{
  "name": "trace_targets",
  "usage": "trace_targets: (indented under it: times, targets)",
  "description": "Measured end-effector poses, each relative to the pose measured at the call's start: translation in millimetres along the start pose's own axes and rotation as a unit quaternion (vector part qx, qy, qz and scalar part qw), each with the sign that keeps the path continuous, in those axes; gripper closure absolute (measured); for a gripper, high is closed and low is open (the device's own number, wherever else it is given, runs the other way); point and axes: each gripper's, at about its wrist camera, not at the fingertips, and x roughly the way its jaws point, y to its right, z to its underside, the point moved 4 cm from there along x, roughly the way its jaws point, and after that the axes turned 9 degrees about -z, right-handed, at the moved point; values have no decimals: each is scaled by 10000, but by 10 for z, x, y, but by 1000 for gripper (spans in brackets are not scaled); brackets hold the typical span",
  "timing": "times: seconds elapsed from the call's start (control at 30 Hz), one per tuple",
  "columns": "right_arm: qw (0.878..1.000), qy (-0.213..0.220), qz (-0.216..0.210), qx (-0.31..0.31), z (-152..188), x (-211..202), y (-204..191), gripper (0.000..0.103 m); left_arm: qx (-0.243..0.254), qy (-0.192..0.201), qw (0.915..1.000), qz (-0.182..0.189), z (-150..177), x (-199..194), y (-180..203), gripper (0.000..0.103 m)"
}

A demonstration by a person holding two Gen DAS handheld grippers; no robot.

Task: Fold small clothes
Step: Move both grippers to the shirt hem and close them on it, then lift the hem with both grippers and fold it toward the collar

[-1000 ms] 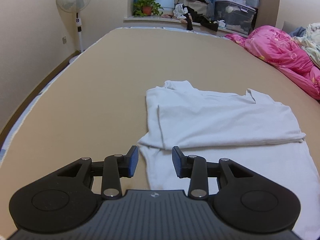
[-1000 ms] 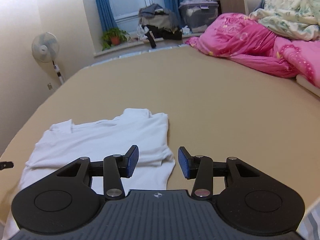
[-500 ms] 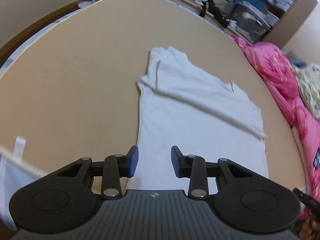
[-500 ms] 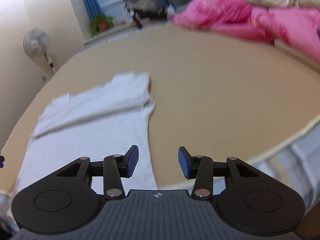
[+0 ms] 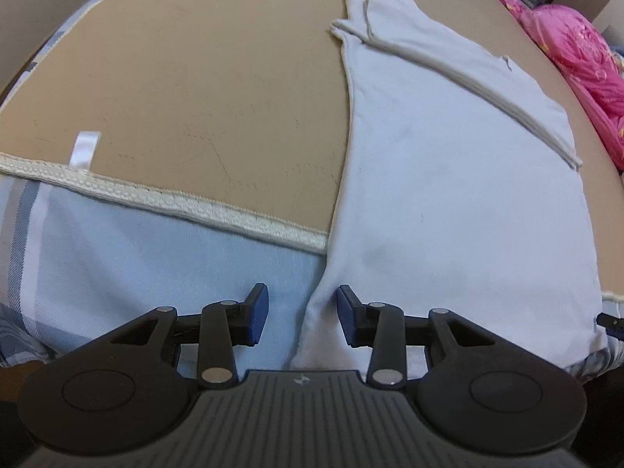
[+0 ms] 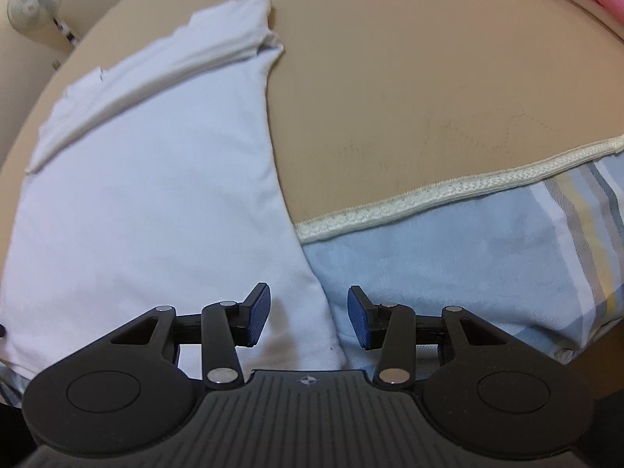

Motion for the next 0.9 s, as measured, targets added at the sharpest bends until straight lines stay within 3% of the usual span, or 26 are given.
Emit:
trace_targets:
  times: [0.13,0.2,0.23,0.3,0.4,0.6,0.73,0.9]
  targets:
    - [9999,-123,64,-60,17,70,13,57,320,45,9994,-126,64,5,119,64]
    - [9998,-123,82,-109,37,81,0,58,432,52,9989,-171,114,29,184,84]
    - [9998,-118,66,-130,46,76,-4,61,474,53,9987,-190,116,48,184,88]
    - [9998,-120,-36,-143,56,61,-7,73,551,93,9982,-222,132,43,212,96]
    - [9997,-128,-143,-170,65,28,-17,98,625,148,9977,-197,138,22,240,97]
    - [9987,304,-339,221,-20,-193,75,98,400,136,9991,-8,138,-35,201,96]
    - [9993,-162,-295,140,50,-24,58,91,383,-79,9992,-14,135,58,218,94]
    - [9995,-226,-226,22,67,26,23,88,375,-76,9993,-42,112,83,240,94]
